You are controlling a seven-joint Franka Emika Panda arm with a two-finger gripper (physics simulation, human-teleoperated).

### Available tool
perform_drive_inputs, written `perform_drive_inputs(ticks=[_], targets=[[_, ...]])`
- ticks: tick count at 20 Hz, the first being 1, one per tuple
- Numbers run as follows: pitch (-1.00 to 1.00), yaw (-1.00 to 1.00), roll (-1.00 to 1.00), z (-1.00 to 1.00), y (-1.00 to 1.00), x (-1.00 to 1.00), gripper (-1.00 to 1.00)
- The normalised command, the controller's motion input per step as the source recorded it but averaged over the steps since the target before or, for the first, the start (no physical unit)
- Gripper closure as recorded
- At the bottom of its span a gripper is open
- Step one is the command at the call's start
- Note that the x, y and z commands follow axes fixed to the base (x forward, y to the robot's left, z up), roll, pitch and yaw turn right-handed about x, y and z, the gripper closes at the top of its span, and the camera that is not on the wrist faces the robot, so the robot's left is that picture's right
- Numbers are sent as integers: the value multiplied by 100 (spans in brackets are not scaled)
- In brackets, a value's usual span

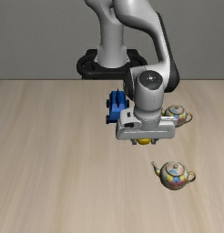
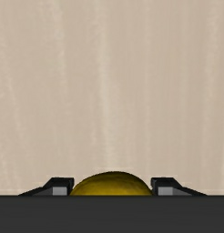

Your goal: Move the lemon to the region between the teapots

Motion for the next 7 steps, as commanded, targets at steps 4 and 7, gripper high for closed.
perform_drive_inputs(ticks=[4,7], targets=[[0,0,0,0,100,0,100],[0,0,0,0,100,0,100]])
